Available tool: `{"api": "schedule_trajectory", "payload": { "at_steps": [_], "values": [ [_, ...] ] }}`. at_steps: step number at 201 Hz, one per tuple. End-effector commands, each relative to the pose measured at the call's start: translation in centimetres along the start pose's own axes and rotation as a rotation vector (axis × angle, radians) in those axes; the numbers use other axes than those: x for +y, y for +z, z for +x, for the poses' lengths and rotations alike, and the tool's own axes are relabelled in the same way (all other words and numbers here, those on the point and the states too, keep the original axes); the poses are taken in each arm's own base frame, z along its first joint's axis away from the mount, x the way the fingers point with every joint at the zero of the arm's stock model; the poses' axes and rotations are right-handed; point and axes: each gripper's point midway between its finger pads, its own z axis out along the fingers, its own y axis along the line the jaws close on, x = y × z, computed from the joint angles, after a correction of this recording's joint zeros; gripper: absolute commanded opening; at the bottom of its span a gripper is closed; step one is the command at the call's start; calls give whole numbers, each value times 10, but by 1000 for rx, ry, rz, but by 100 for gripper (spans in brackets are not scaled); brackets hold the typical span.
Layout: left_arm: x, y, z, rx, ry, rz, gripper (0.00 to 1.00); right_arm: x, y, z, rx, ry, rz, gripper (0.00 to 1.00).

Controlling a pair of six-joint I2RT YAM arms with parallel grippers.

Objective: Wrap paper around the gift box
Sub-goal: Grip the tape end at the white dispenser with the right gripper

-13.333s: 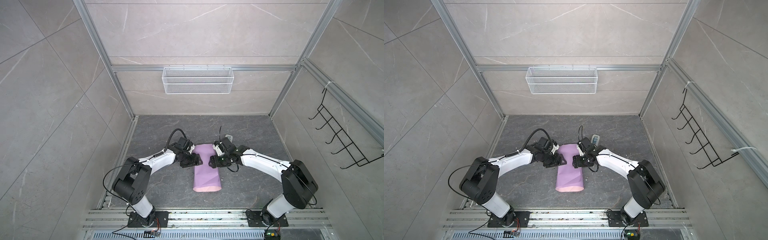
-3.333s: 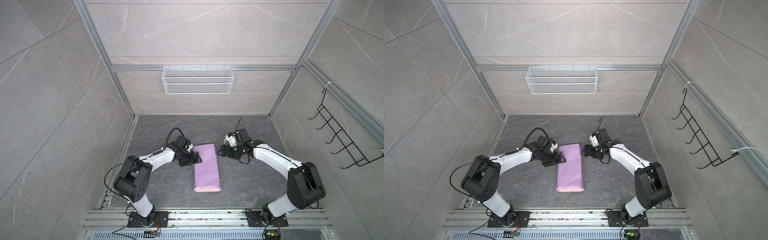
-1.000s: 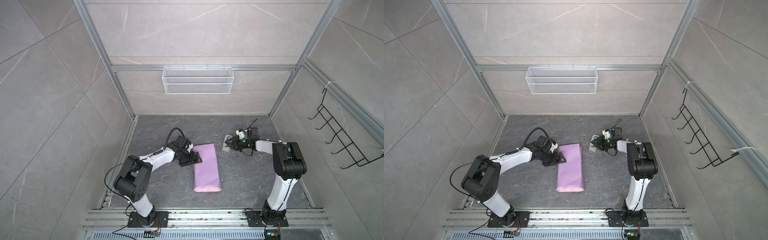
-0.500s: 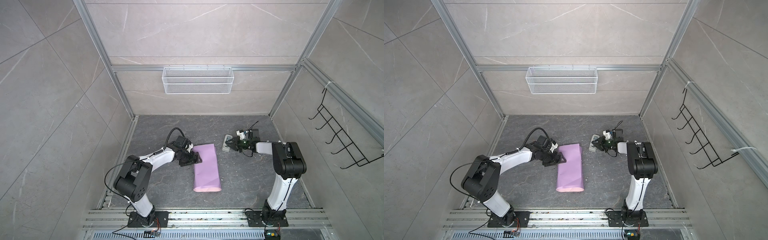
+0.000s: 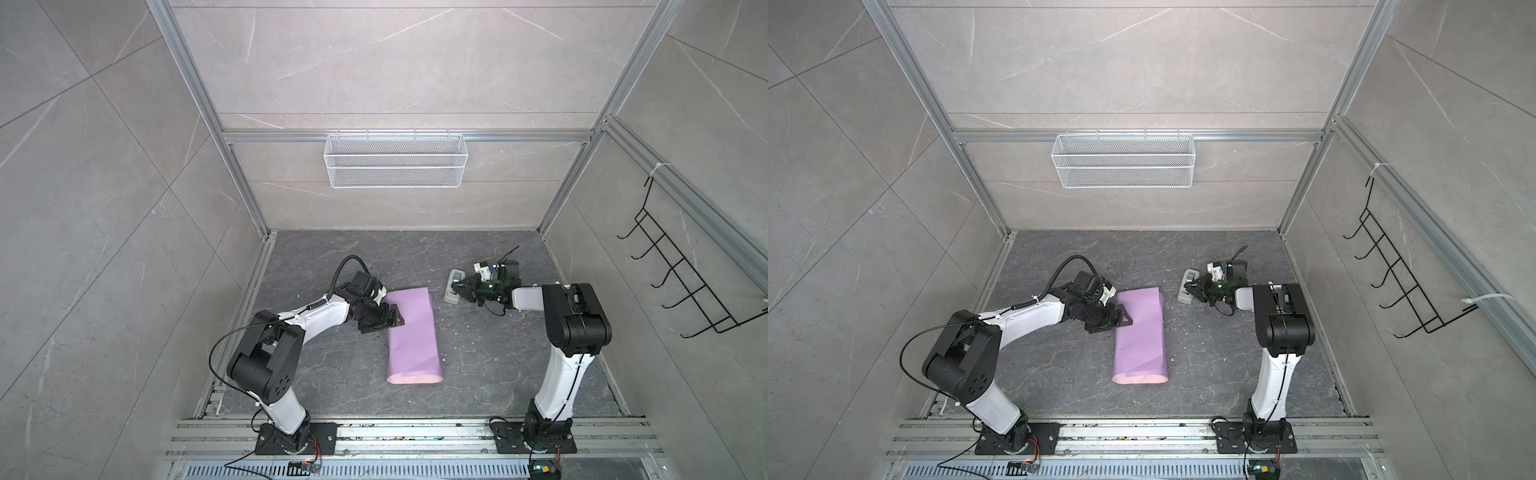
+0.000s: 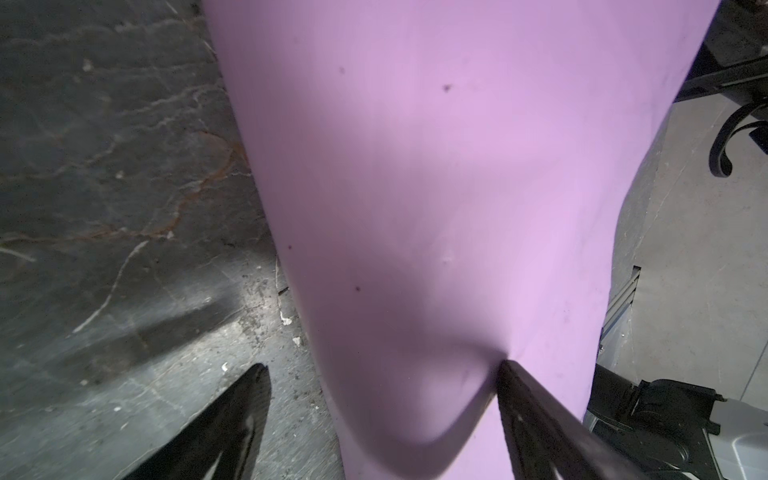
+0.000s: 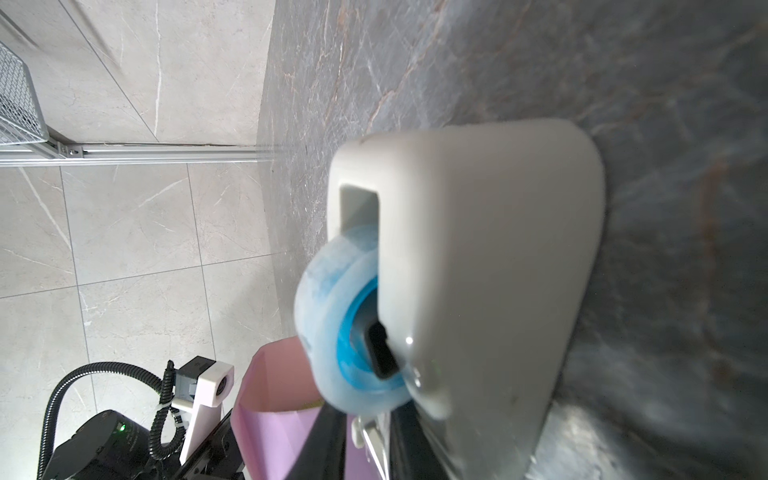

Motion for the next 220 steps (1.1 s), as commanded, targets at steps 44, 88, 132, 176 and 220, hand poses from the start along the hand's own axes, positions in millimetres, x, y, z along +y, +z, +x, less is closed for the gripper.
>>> {"api": "schedule_trajectory", "payload": {
  "at_steps": [44, 88, 132, 176, 220],
  "values": [
    [17, 7, 17, 57, -2, -68, 86, -15, 5, 9, 14, 80, 3, 15],
    [19, 7, 19, 62, -4, -71, 86, -3, 3, 5, 7, 84, -44, 6],
    [19, 7, 19, 62, -4, -71, 86, 12, 0, -1, -4, 86, -96, 0],
    [19, 7, 19, 61, -4, -72, 86, 27, -5, -6, -18, 98, -136, 0],
    [19, 7, 19, 62, -4, -71, 86, 36, -10, -4, -23, 98, -158, 0]
  ]
}}
